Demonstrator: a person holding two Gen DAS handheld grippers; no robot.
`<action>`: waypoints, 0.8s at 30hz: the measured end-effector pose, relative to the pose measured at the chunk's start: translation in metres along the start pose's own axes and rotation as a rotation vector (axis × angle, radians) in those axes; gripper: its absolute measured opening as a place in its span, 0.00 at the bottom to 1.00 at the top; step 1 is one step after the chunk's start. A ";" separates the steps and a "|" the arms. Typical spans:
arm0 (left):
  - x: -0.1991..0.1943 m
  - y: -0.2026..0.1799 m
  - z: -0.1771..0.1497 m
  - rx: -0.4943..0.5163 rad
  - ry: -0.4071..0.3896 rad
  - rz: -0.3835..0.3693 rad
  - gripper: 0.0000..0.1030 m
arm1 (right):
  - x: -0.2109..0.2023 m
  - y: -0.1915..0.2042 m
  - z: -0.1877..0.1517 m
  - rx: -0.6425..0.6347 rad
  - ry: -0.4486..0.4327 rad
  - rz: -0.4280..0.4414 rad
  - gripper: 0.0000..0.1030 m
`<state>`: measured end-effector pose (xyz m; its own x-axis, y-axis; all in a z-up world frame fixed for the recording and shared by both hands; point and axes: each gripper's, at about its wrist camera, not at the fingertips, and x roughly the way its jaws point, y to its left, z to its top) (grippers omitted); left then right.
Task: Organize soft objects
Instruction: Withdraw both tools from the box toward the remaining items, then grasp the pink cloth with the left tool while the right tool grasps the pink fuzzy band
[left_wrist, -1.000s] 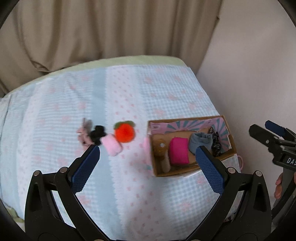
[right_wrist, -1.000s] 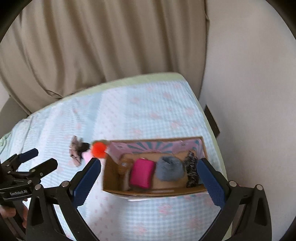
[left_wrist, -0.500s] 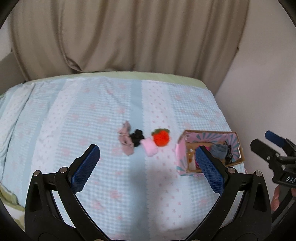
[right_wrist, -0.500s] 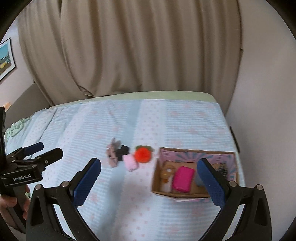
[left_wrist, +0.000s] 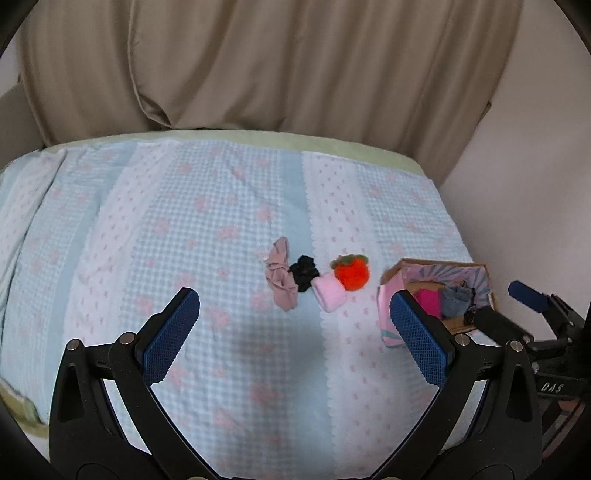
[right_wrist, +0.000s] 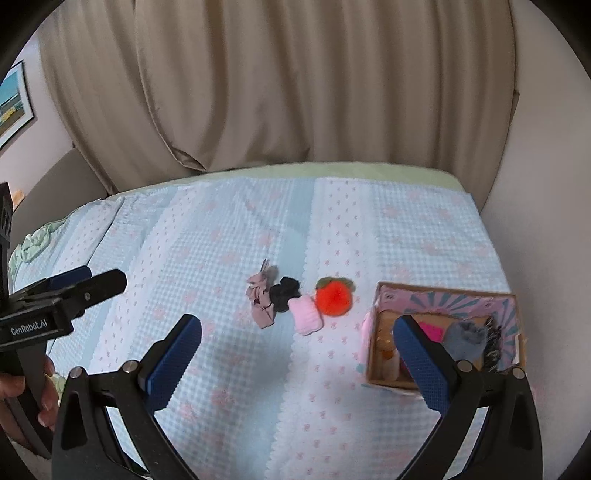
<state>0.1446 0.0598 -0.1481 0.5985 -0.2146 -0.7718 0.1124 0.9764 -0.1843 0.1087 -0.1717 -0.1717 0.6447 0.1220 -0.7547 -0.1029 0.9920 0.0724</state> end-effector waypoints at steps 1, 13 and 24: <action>0.006 0.002 0.001 0.005 0.001 0.010 1.00 | 0.010 0.002 -0.002 0.008 0.010 -0.007 1.00; 0.173 0.052 0.013 -0.051 0.176 -0.178 1.00 | 0.132 0.006 -0.030 0.062 0.087 -0.081 1.00; 0.313 0.060 0.004 -0.062 0.274 -0.262 0.98 | 0.240 -0.009 -0.053 0.074 0.148 -0.095 1.00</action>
<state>0.3421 0.0511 -0.3979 0.3209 -0.4637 -0.8259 0.1800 0.8859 -0.4275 0.2248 -0.1524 -0.3881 0.5301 0.0272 -0.8475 0.0130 0.9991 0.0402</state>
